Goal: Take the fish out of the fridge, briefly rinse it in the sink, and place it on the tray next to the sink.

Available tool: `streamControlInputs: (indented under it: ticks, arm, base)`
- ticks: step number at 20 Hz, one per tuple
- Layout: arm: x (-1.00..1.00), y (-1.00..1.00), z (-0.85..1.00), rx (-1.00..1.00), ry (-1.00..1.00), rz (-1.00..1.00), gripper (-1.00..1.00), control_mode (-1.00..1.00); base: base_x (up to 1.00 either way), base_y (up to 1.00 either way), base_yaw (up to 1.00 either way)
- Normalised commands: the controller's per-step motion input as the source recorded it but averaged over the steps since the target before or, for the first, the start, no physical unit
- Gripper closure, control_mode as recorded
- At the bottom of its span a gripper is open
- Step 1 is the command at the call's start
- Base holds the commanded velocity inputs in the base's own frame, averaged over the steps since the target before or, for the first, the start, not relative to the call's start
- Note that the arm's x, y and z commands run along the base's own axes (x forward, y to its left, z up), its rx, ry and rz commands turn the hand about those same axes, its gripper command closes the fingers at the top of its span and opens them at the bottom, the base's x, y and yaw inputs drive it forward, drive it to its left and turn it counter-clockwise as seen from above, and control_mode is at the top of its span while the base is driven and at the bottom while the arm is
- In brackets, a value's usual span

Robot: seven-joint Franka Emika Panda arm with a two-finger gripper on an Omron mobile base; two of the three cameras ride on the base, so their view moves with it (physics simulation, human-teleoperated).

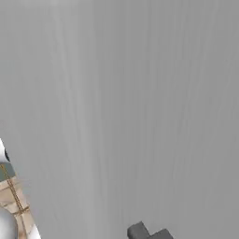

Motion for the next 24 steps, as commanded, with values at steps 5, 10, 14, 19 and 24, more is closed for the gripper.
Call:
streamControlInputs:
  ticks: [5, 10, 14, 19, 24]
  arm:
    - [0.0, 0.0, 0.0, 0.0, 0.0, 0.0, 1.0, 1.0]
    - [0.0, 0.0, 0.0, 0.0, 0.0, 0.0, 1.0, 1.0]
    - [0.0, 0.0, 0.0, 0.0, 0.0, 0.0, 1.0, 1.0]
    - [0.0, 0.0, 0.0, 0.0, 0.0, 0.0, 1.0, 1.0]
    - [0.0, 0.0, 0.0, 0.0, 0.0, 0.0, 1.0, 1.0]
  base:
    - [-0.06, 0.0, 0.95]
    - [0.27, 0.03, 0.75]
    - [1.0, -0.05, 0.07]
    - [1.0, -0.23, -0.08]
    - [1.0, -0.39, -0.45]
